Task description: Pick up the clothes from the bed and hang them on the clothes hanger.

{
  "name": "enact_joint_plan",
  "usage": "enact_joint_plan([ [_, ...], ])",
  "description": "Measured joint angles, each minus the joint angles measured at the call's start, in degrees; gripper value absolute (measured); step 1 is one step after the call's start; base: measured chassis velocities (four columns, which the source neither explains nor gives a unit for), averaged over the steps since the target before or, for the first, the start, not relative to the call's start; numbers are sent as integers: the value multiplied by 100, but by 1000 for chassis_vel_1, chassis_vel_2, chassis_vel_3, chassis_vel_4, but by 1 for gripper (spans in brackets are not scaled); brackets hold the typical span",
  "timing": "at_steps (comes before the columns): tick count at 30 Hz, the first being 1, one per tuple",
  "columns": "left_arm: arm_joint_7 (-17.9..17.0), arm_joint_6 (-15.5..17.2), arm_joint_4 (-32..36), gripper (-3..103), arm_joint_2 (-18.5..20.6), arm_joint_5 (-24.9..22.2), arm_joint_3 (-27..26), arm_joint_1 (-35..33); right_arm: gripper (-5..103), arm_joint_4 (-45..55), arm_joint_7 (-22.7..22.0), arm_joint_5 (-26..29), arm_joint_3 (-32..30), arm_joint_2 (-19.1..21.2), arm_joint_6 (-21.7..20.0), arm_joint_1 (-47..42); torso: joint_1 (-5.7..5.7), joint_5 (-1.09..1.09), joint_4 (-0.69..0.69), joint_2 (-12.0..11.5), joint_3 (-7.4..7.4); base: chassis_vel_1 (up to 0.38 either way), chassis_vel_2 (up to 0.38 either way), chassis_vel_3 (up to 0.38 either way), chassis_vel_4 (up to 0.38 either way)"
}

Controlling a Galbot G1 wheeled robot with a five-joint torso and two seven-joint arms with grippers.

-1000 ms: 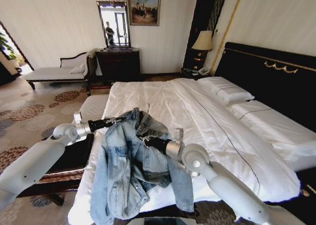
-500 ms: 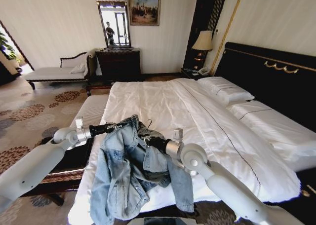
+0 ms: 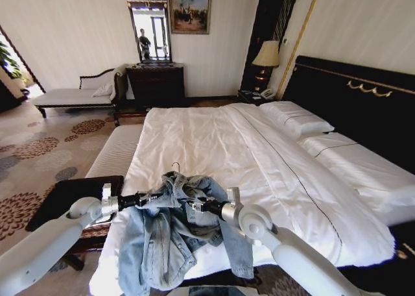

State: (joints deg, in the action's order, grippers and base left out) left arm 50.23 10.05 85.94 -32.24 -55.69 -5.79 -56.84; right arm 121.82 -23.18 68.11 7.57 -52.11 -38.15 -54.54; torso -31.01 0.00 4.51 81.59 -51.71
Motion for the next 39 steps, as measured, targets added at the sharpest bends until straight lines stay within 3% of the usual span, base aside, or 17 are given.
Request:
enact_joint_plan([
  [8, -363, -329, -102, 41, -70, 438, -187, 16, 100, 43, 71, -618, -191, 147, 10, 40, -1, 0, 1, 0, 0, 0, 0, 0, 0],
  [10, -461, -397, -104, 41, -68, 439, -244, 19, 100, 55, 71, -662, -225, 175, 36, 108, -1, 0, 1, 0, 0, 0, 0, 0, 0],
  [14, -946, -527, -33, 62, -48, 208, -555, -26, 100, 6, 85, -782, -223, 277, 122, 578, -1, -1, 0, 0, -1, 0, 0, 0, 0],
  [16, -1078, -533, -17, 62, -59, 127, -636, -41, 100, -45, 90, -817, -197, 290, 134, 700, -1, 1, 0, 0, 0, 0, 0, 0, 0],
  [17, -1410, -539, -10, 74, -105, -77, -756, -36, 100, -159, 95, -886, -168, 321, 158, 913, -1, 2, -3, 0, -1, 0, 0, 0, 0],
  [19, -1848, -526, -18, 79, -204, -298, -849, -7, 100, -281, 150, -1026, -147, 378, 201, 1068, -1, 0, -1, 0, -1, 0, 0, 0, 0],
  [20, -1848, -526, -18, 79, -204, -298, -849, -7, 100, -281, 150, -1026, -147, 378, 201, 1068, -1, 0, -1, 0, -1, 0, 0, 0, 0],
  [23, -2734, -465, 0, 95, -379, -364, -992, -123, 100, -675, 494, -1798, -58, 481, 443, 1172, -2, 0, 0, -1, -1, 0, 0, 0, 0],
  [27, -3153, -426, 84, 99, -530, -262, -1232, -381, 100, -919, 701, -2246, 21, 515, 602, 1228, -2, 0, 4, 0, -1, 0, 0, 0, 0],
  [29, -3442, -399, 302, 100, -758, -87, -1824, -980, 100, -1174, 887, -2543, 253, 426, 763, 1497, -2, 0, 4, 0, 0, 0, 0, 0, 0],
  [31, -3509, -372, 401, 100, -852, -17, -2061, -1272, 100, -1263, 964, -2684, 363, 374, 829, 1609, -2, 0, 2, 0, -1, 0, 0, 0, 0],
  [33, -3584, -372, 679, 100, -1142, 247, -2695, -2084, 100, -1458, 1050, -2820, 716, 208, 903, 1963, -2, 0, -4, 0, -1, 0, 0, 0, 0],
  [36, -3599, -411, 899, 100, -1348, 389, -3069, -2588, 100, -1594, 1034, -2727, 1046, 44, 906, 2301, -2, -2, -4, 0, -1, 0, 0, 0, 0],
  [39, -3581, -560, 1237, 100, -1754, 565, -3640, -3220, 100, -1840, 884, -2222, 1788, -364, 824, 3065, 0, -2, -1, 0, 0, 0, 0, 0, 0],
])
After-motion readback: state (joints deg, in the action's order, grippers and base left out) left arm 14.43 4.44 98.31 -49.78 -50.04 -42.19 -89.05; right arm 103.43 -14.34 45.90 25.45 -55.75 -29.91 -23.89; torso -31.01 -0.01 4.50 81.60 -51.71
